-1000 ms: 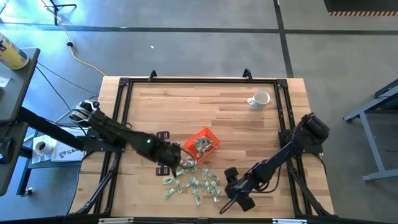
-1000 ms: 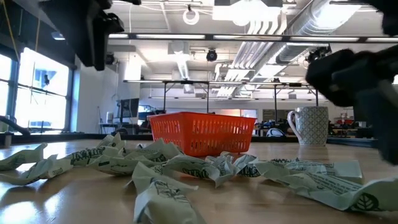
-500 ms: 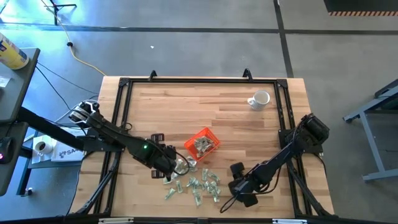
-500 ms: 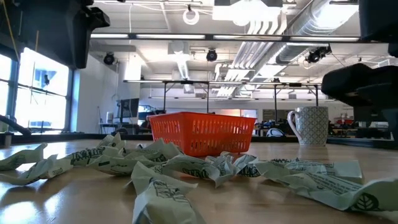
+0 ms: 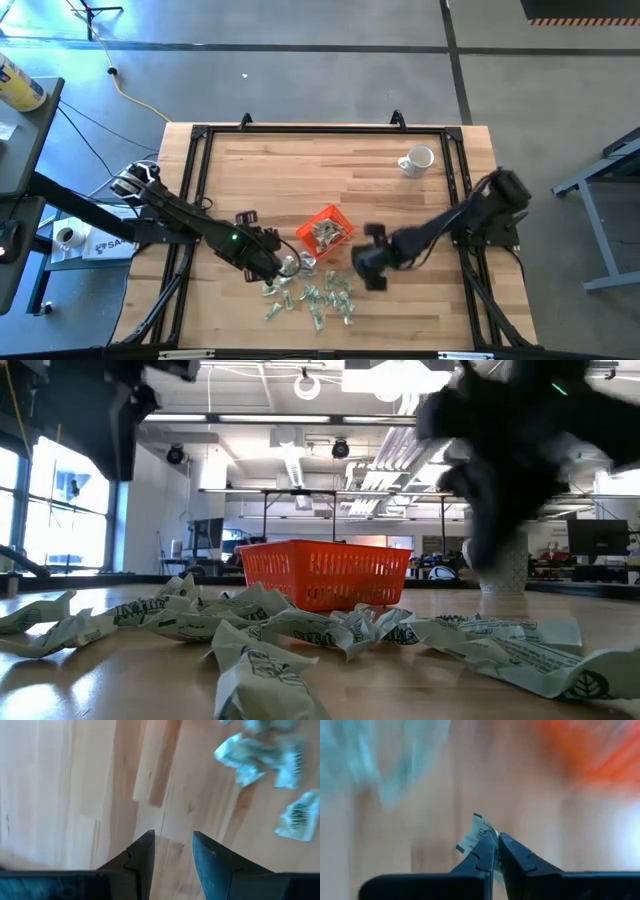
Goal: Pick and place Stevia / Truvia into bins
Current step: Put the stevia packet into the orange bin
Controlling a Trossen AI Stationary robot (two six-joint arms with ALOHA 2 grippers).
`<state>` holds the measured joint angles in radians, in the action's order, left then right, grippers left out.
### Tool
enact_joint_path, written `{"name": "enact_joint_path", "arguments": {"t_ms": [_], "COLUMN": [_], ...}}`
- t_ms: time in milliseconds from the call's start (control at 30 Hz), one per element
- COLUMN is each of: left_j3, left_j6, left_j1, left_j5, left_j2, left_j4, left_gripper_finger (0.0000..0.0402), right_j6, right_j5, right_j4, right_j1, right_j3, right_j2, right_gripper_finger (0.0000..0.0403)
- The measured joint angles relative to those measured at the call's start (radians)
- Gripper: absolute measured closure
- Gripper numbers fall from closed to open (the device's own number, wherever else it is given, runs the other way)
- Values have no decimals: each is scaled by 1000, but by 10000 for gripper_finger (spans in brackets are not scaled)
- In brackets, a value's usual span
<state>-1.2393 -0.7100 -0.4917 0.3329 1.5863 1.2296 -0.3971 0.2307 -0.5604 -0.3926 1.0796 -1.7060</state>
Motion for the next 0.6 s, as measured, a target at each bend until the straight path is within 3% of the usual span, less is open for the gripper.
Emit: {"name": "enact_joint_path", "arguments": {"t_ms": [133, 233, 300, 467, 600], "left_j3": [97, 172, 223, 314, 326], "left_j6": [-141, -207, -237, -270, -288], "left_j1": [-15, -36, -52, -59, -58], "left_j5": [-16, -84, -127, -192, -144], "left_j2": [-8, -14, -25, -33, -32], "left_j4": [-20, -144, -245, -530, -541], "left_gripper_finger": [236, 236, 236, 236, 236], "right_j6": [17, 36, 64, 95, 84], "right_j5": [84, 98, 45, -203, -252], "right_j4": [17, 97, 149, 232, 224], "right_j1": [108, 196, 244, 322, 341], "right_j3": [29, 59, 74, 92, 96], "right_j2": [88, 118, 115, 30, -16], "right_gripper_finger": [387, 381, 384, 385, 328]}}
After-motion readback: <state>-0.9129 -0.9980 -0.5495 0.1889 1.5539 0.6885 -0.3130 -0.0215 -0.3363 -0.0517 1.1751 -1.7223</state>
